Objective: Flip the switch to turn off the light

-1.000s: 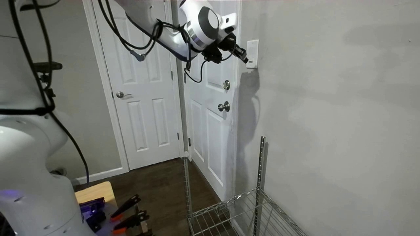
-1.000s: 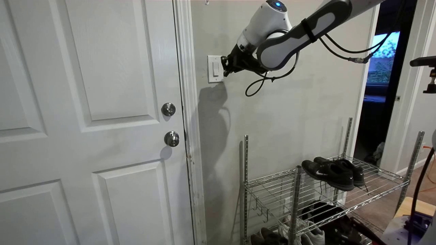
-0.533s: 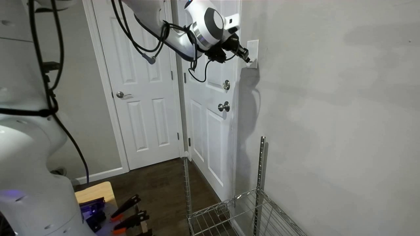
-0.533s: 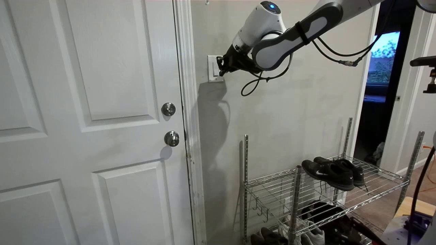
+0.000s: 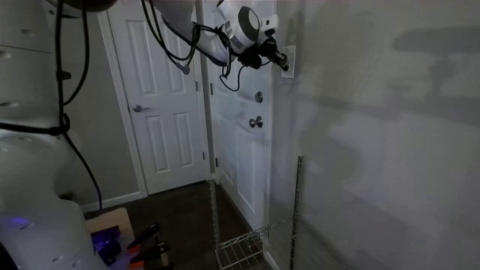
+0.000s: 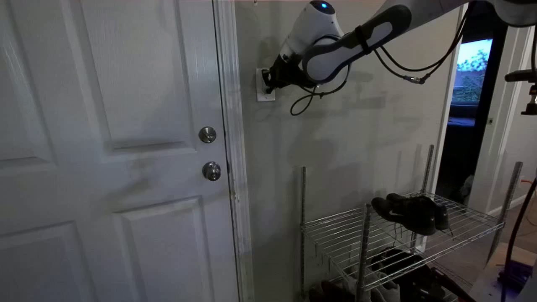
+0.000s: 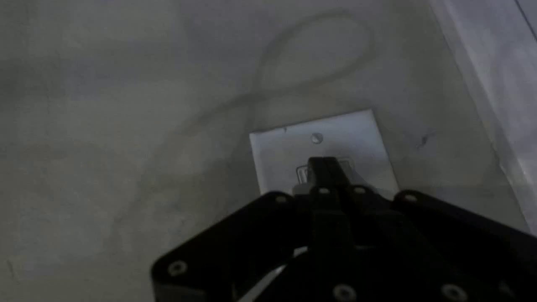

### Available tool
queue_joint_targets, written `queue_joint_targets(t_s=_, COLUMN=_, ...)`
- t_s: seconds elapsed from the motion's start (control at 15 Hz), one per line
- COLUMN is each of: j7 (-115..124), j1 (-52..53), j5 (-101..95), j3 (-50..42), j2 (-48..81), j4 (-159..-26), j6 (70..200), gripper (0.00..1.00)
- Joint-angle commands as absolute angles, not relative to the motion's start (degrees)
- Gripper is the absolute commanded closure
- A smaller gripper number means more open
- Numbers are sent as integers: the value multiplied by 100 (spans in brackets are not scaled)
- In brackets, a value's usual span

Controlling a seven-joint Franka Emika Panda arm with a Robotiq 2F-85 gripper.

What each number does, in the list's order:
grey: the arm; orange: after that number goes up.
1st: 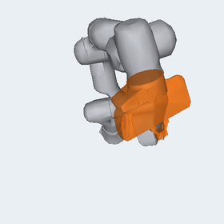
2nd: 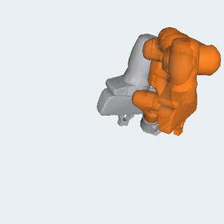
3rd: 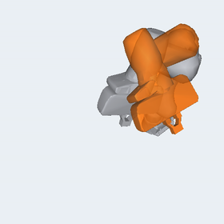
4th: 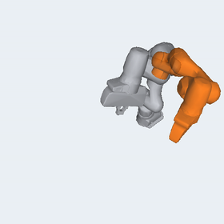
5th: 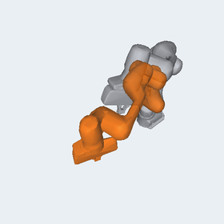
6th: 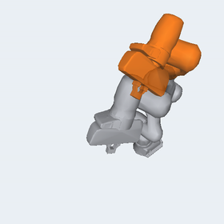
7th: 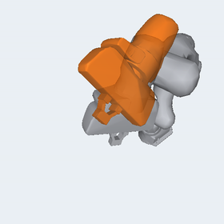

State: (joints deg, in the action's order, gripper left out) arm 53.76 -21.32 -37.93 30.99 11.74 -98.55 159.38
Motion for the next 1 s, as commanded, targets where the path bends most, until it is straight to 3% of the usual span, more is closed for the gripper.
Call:
queue_joint_targets(t_s=0.0, j7=5256, j1=-2080, j5=-3882, j3=3077, j2=1366, j4=-9612, j6=15738, gripper=98)
queue_joint_targets(t_s=0.13, j7=5189, j1=-2150, j5=-3757, j3=3123, j2=1229, j4=-9828, j6=15853, gripper=98)
queue_joint_targets(t_s=0.2, j7=4651, j1=-1206, j5=-2920, j3=2062, j2=906, j4=-10192, j6=16212, gripper=98)
queue_joint_targets(t_s=0.33, j7=3920, j1=-943, j5=-1991, j3=1849, j2=581, j4=-10819, j6=16518, gripper=98)
queue_joint_targets(t_s=0.4, j7=3640, j1=-1604, j5=-1780, j3=2658, j2=558, j4=-11069, j6=16597, gripper=98)
queue_joint_targets(t_s=0.73, j7=2368, j1=-1622, j5=-147, j3=3118, j2=134, j4=-12039, j6=16776, gripper=98)
queue_joint_targets(t_s=0.87, j7=2159, j1=-1605, j5=242, j3=3137, j2=-42, j4=-12259, j6=16782, gripper=99)
queue_joint_targets(t_s=0.93, j7=2050, j1=-691, j5=484, j3=2203, j2=-174, j4=-12364, j6=16787, gripper=99)
